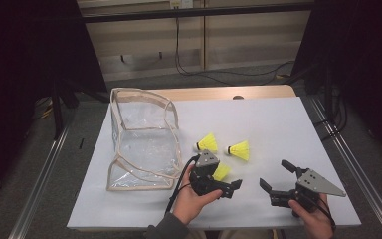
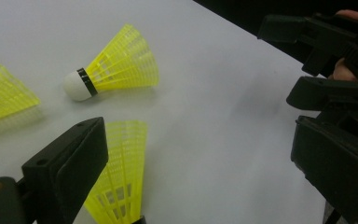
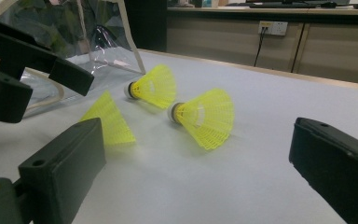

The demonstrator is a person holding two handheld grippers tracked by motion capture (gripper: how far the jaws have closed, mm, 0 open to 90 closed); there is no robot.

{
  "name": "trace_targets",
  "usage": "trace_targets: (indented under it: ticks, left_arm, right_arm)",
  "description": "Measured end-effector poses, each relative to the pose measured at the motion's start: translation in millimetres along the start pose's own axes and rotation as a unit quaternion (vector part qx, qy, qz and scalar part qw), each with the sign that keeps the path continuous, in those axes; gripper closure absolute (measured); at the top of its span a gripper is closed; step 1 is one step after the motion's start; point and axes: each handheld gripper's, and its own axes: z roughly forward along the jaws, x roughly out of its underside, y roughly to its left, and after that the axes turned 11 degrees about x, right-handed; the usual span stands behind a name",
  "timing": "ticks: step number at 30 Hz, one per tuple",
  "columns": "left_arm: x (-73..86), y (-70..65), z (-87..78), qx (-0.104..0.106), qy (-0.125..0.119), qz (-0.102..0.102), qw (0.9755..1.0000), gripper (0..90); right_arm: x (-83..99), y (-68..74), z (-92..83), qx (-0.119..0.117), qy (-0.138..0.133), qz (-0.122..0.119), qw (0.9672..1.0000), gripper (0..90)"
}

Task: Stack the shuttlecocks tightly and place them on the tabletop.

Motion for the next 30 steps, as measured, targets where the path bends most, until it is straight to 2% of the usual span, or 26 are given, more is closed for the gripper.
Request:
trace_targets:
  ticks: [8,13,28,30]
  left_arm:
    - [10.5,-3.0,-3.2,0.015,0.003,0.000,0.9999,3.8]
    - [16.5,-3.4,-7.3,0.027,0.009,0.011,0.9995,3.7]
    - [34.9,-1.6,-24.5,0.057,0.013,0.026,0.9980,3.7]
    - [36.9,-0.7,-26.7,0.056,0.015,0.027,0.9980,3.7]
  right_arm:
    - [-0.1,-0.2,-0.1,0.001,-0.001,-0.001,1.0000,2.7]
    - [0.0,0.4,0.0,0.000,0.001,-0.001,1.0000,2.7]
    - [0.0,0.4,0.0,0.002,0.002,-0.002,1.0000,2.7]
    - [0.1,0.5,0.2,0.002,0.001,-0.003,1.0000,2.7]
